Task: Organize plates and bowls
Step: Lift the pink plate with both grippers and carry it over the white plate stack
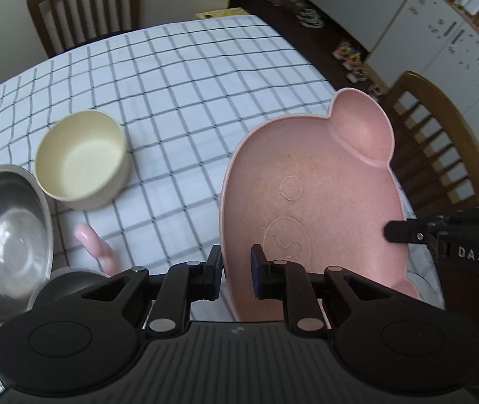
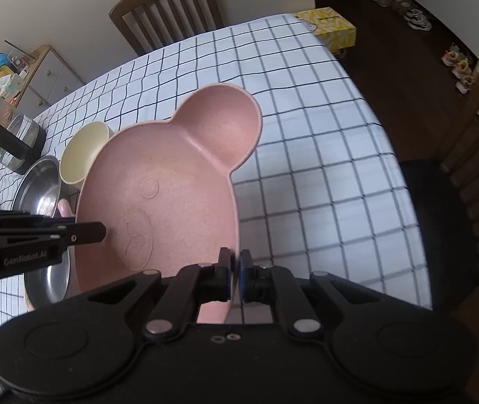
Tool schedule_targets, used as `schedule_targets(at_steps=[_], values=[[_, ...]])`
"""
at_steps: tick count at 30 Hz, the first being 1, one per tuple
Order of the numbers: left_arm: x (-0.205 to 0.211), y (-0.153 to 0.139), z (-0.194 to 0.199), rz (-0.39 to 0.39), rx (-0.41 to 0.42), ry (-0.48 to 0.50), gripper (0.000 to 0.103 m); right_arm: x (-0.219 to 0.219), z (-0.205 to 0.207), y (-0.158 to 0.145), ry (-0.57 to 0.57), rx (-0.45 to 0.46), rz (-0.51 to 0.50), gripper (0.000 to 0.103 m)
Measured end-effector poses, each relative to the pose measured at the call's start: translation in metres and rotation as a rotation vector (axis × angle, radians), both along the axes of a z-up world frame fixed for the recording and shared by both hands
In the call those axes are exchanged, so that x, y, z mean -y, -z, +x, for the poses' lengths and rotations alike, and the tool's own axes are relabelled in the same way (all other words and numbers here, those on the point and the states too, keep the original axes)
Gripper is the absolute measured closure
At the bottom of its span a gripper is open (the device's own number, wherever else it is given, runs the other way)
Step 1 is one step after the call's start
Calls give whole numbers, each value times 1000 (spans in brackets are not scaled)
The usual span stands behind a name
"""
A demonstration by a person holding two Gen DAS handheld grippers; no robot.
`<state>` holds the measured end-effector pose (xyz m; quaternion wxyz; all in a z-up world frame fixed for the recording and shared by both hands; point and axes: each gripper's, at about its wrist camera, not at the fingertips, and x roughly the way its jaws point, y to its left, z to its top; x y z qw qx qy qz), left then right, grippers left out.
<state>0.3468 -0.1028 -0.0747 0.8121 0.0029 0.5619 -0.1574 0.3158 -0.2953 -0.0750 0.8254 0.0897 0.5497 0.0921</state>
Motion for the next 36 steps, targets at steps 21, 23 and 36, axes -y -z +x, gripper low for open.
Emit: schedule_targets(at_steps=[21, 23, 36], values=[[77, 29, -120, -53, -96, 184, 86, 74, -130, 8, 130, -61, -44, 96], [81, 36, -124, -46, -107, 189, 87, 78, -133, 14, 125, -81, -51, 96], [92, 65, -129, -28, -166, 191, 87, 79, -112, 40, 44, -129, -123, 94]])
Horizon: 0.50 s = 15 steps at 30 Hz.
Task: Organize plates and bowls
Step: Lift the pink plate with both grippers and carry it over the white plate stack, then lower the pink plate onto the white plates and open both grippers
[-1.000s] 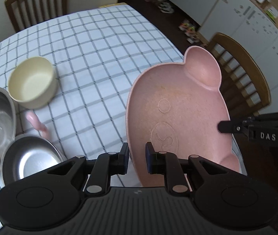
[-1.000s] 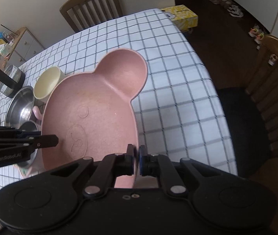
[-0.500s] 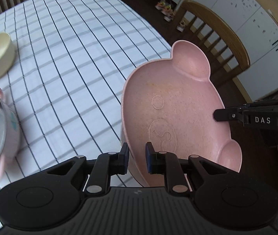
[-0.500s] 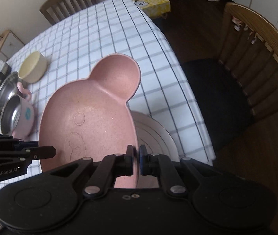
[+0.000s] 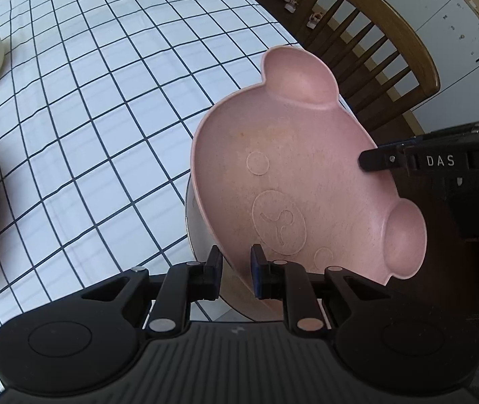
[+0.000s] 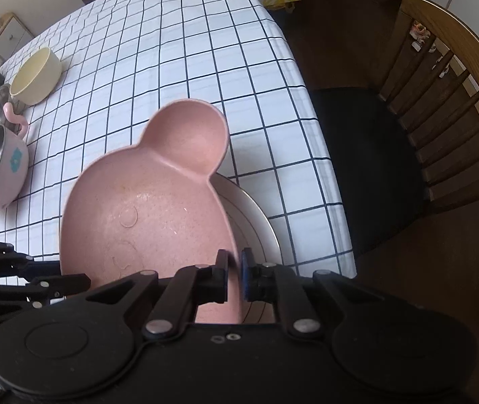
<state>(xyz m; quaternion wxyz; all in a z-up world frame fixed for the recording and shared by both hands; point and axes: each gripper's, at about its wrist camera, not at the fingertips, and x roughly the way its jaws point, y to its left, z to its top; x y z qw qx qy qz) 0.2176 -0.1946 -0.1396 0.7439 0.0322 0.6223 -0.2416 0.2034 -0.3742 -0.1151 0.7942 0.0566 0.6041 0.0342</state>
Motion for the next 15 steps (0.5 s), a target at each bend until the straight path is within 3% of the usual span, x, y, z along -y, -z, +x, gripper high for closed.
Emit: schedule_targets(at_steps=[15], values=[[-1, 12, 8, -16, -31, 4, 87, 1, 11, 6, -5, -14, -9, 94]])
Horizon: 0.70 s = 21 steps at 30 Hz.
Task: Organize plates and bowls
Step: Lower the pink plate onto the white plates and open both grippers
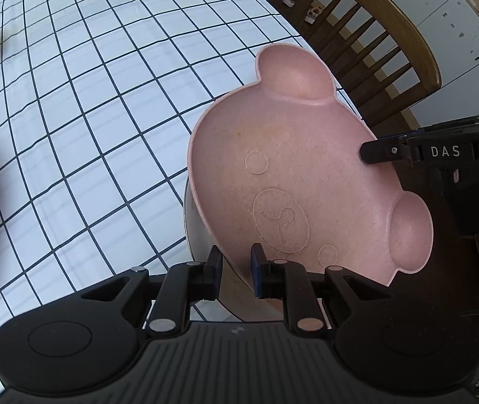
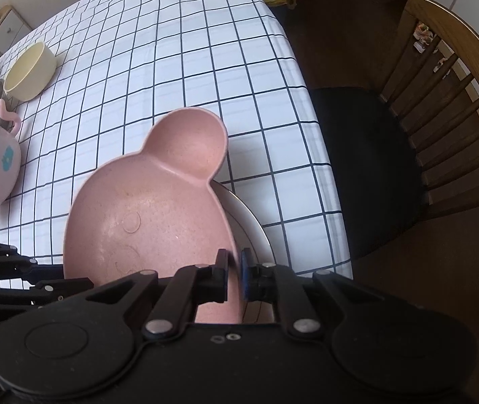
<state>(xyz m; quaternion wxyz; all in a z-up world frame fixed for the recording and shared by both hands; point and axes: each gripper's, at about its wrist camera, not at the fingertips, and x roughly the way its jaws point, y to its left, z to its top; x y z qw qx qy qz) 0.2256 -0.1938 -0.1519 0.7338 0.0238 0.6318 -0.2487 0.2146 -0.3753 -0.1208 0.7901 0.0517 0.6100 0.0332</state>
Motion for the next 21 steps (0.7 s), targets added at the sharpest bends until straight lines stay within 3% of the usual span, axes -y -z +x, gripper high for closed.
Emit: schedule_targets(at_steps=[11, 13, 17, 21], values=[[-2, -7, -6, 7, 47, 15, 86, -2, -9, -9, 29, 31, 15, 78], [-4, -9, -7, 2, 50, 11, 86, -3, -13, -13, 31, 44, 9, 68], [-7, -13, -12, 9, 71, 9, 85, -5, -22, -19, 35, 72, 8, 63], [-11, -20, -18, -3, 87, 5, 78, -3, -29, -24, 56, 104, -10, 48]])
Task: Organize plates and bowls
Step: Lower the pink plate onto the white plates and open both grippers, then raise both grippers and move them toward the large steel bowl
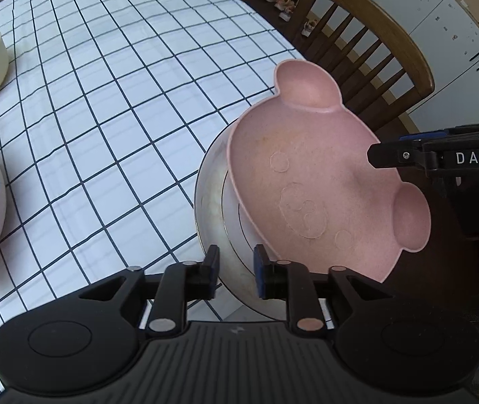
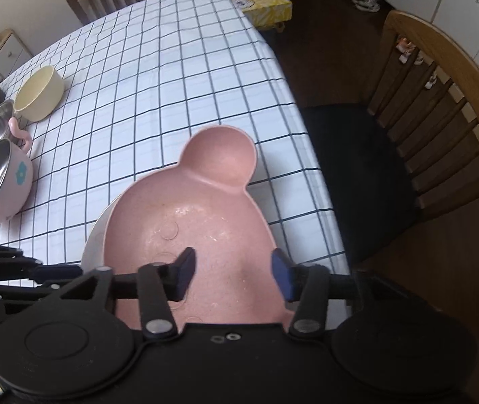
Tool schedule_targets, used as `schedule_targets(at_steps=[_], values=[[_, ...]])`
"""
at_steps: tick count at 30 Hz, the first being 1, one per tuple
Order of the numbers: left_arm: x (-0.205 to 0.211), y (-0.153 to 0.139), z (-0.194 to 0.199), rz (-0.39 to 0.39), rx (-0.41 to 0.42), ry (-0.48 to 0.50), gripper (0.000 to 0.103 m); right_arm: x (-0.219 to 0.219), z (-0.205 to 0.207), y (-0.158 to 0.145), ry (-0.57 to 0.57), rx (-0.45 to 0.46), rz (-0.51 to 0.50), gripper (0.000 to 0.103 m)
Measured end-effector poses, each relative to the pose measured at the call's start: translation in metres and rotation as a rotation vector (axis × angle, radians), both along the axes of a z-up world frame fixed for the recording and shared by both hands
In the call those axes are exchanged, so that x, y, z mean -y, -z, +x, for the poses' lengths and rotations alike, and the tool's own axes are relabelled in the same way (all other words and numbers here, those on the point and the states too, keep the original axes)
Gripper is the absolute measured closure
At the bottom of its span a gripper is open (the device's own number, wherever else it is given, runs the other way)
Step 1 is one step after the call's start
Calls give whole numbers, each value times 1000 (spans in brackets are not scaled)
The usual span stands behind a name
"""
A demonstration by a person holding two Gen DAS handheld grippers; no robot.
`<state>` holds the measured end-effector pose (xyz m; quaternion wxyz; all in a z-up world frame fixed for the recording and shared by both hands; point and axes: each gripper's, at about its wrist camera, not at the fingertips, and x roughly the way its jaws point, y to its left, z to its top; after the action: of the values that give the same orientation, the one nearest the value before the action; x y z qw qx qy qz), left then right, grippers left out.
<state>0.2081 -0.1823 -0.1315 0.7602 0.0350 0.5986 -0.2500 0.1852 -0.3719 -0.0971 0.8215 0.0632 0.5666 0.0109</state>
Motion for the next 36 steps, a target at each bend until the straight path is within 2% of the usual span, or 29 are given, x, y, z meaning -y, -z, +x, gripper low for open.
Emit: schedule_targets(at_steps=[9, 14, 16, 19, 27, 31, 36], values=[[-12, -28, -15, -39, 89, -17, 59, -5, -25, -27, 15, 67, 31, 41], [-22, -47, -26, -57, 153, -37, 58, -21, -41, -46, -12, 112, 40, 39], [-28, -55, -30, -63, 185, -49, 56, -29, -47, -54, -27, 134, 46, 33], [-40, -66, -38, -78, 231, -76, 49, -41, -55, -66, -45, 176, 51, 29], [-70, -90, -58, -96, 338, -133, 48, -73, -76, -91, -84, 294, 70, 20], [-84, -102, -72, -97, 410, -149, 38, -90, -86, -101, -111, 357, 75, 11], [-109, -114, -83, -101, 470, -202, 33, -115, -94, -111, -158, 449, 67, 3]])
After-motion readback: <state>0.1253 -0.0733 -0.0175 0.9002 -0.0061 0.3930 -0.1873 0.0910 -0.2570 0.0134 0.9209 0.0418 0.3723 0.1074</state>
